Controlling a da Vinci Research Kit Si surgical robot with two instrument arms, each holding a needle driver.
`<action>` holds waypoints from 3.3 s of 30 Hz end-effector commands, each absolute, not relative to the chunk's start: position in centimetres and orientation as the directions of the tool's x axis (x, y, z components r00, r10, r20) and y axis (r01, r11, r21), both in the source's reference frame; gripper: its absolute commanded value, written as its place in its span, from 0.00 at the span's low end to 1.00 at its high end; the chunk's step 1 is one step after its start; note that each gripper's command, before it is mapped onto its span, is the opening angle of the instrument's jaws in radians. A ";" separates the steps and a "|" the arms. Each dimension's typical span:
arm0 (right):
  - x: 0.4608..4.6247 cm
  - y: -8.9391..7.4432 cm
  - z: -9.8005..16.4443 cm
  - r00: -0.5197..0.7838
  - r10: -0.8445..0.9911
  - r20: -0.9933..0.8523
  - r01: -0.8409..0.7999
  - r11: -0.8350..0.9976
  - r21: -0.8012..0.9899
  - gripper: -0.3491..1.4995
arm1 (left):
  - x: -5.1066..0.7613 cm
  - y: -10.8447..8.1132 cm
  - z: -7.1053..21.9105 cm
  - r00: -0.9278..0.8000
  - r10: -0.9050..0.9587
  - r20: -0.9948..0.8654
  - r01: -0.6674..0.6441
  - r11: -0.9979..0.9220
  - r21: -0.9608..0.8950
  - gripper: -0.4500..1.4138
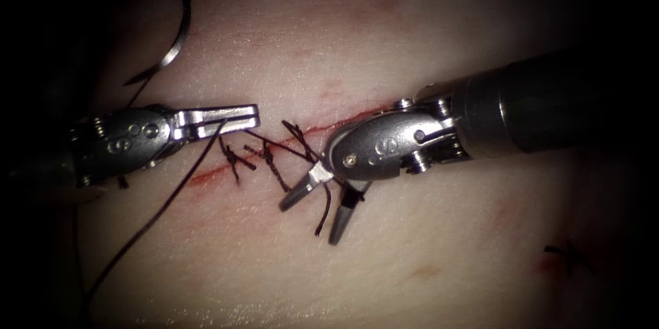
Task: Wound Closure
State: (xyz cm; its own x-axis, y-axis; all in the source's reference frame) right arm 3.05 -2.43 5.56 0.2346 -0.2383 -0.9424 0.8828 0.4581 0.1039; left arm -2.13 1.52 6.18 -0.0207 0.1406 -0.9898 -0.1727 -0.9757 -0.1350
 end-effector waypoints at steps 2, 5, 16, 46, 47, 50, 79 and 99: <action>3.10 -2.5 5.6 0.237 -0.262 -0.936 0.891 0.443 0.102 0.42 | -2.17 1.5 6.2 -0.024 0.137 -0.990 -0.174 -0.976 -0.131 0.00; 3.06 -2.5 5.6 0.246 -0.282 -0.927 0.904 0.412 0.115 0.00 | -2.14 1.5 6.3 -0.026 0.141 -0.990 -0.174 -0.976 -0.135 0.00; 3.02 -2.3 5.5 0.252 -0.251 -0.934 0.887 0.446 0.120 0.00 | -2.01 1.2 6.3 -0.044 0.139 -0.989 -0.163 -0.978 -0.130 0.00; 3.19 -1.5 5.5 0.259 -0.110 -0.960 0.792 0.593 0.145 0.00 | -2.66 -0.8 5.4 0.011 0.156 -0.988 -0.026 -0.987 -0.156 0.00; 3.19 -1.5 5.5 0.260 -0.110 -0.959 0.790 0.596 0.146 0.00 | -2.67 -0.9 5.4 0.011 0.156 -0.988 -0.018 -0.988 -0.156 0.00; 3.20 -1.5 5.5 0.264 -0.106 -0.959 0.785 0.601 0.149 0.00 | -2.69 -0.9 5.3 0.012 0.157 -0.988 0.003 -0.988 -0.157 0.00; 3.31 -1.1 5.6 0.303 -0.080 -0.950 0.711 0.682 0.169 0.00 | -2.72 -1.9 5.0 0.007 0.182 -0.983 0.103 -0.978 -0.180 0.00; 3.26 -1.1 5.6 0.282 -0.040 -0.959 0.647 0.746 0.159 0.00 | -2.73 -1.6 4.9 0.024 0.211 -0.977 0.121 -0.971 -0.207 0.00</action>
State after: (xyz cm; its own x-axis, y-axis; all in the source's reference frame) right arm 3.19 -1.06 5.58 0.2856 -0.0378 -0.9576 0.6366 0.7544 0.1601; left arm -2.66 -1.55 4.79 0.0251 0.2063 -0.9782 0.1205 -0.9720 -0.2019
